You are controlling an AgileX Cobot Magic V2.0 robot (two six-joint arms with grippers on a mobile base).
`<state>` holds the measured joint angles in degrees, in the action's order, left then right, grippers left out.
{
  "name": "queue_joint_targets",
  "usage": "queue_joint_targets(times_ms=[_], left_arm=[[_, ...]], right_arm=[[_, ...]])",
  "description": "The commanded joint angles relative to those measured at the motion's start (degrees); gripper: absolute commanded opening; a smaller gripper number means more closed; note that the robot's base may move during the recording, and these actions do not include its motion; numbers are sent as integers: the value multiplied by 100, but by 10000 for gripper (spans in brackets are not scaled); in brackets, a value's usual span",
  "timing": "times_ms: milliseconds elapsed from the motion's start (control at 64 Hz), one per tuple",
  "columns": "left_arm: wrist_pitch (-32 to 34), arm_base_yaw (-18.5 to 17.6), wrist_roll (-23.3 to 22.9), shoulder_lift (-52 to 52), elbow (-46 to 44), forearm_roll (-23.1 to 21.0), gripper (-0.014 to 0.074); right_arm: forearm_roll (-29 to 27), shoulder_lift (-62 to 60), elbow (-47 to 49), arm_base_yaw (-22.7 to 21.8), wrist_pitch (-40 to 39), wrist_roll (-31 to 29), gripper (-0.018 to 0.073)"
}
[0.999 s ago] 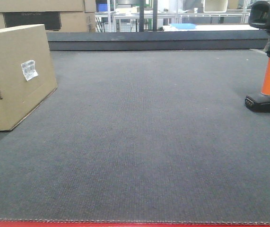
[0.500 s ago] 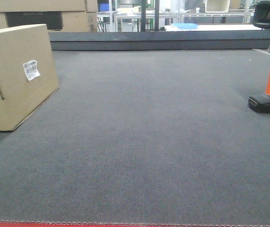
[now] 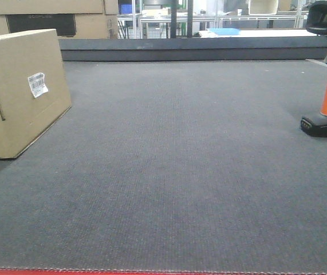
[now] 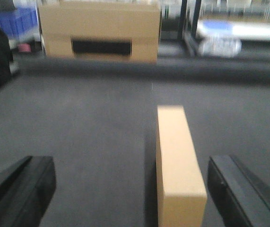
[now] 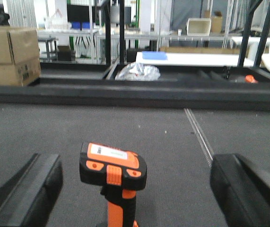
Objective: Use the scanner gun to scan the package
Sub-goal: 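Reach left gripper to the cardboard box, right gripper to scanner, then close the left gripper on the cardboard box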
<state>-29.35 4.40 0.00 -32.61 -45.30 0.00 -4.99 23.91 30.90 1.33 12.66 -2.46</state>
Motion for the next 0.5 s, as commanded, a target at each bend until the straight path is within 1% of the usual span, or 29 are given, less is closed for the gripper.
queue_joint_targets(times_ms=[0,94,141,219,297,390,484], left_arm=[[-664,-221,0,-641,-509,-93,599],[-1340,-580,0,-1351,-1173,-93,599],[-1734,-762,108,-1794,-1595,-93,599],[-2257,-940,151,-2403,-2208,-93,599],[-2735,-1010,151,-3055,-2954,-82,599],[-3228,-1010,151,-3774,-3675,-70,599],[-3751,-1010,151,-4467,-4386,60,599]], right_arm=[[34,90,46,2,-29,5,562],[34,117,46,2,44,5,559],[34,117,46,2,44,5,559],[34,117,46,2,44,5,559],[34,117,46,2,44,5,559],[34,117,46,2,44,5,559],[34,117,46,2,44,5,559]])
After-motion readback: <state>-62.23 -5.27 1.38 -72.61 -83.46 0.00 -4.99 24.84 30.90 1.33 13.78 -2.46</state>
